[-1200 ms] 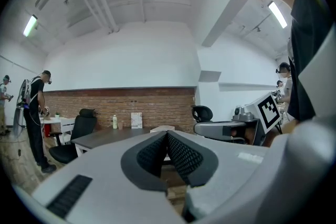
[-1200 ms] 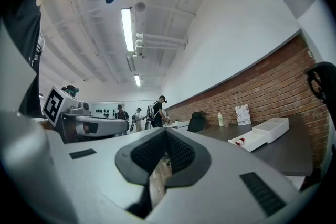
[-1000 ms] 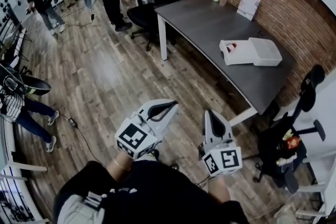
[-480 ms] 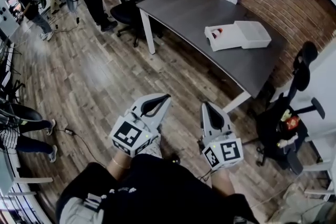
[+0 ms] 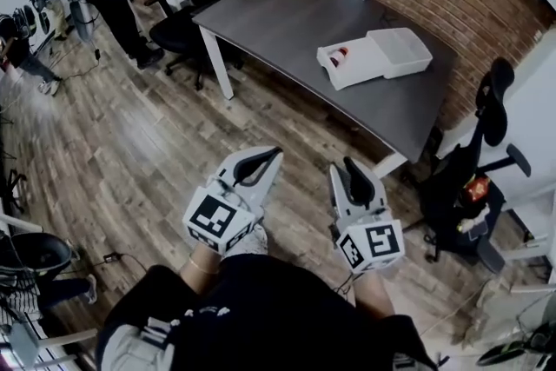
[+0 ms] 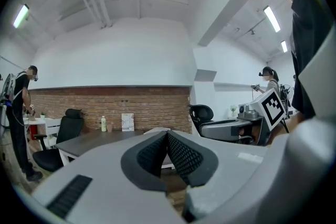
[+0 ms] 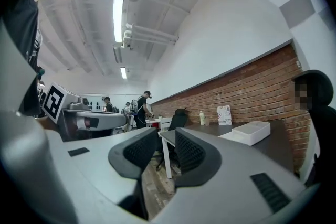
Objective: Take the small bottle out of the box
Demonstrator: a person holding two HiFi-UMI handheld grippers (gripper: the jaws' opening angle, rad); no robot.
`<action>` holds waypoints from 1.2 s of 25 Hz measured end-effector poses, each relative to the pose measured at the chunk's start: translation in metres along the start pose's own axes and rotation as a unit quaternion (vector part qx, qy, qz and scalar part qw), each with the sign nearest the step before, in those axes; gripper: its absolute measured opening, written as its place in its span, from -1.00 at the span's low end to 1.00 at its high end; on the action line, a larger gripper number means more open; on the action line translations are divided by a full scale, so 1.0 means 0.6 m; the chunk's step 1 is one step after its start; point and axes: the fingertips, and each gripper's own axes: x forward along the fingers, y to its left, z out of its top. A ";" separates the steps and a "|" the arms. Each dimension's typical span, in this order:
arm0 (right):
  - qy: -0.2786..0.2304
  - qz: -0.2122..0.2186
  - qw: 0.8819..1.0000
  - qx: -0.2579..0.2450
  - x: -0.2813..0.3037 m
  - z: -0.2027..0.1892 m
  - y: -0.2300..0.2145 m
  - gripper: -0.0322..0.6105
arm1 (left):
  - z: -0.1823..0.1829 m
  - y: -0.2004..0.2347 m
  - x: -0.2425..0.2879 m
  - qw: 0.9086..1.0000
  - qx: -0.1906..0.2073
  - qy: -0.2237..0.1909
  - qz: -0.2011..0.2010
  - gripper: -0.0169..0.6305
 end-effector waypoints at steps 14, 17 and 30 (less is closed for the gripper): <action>0.012 -0.075 0.997 -0.005 0.210 0.006 -0.051 -0.16 | -0.003 0.219 0.101 0.999 -0.008 -0.004 -0.044 -0.95; 0.018 -0.088 0.996 0.006 0.250 0.001 -0.061 -0.12 | -0.001 0.262 0.119 0.998 -0.002 -0.012 -0.053 -0.95; 0.028 -0.153 0.988 0.005 0.377 0.000 -0.073 -0.07 | -0.027 0.406 0.163 0.995 -0.023 0.003 -0.098 -0.95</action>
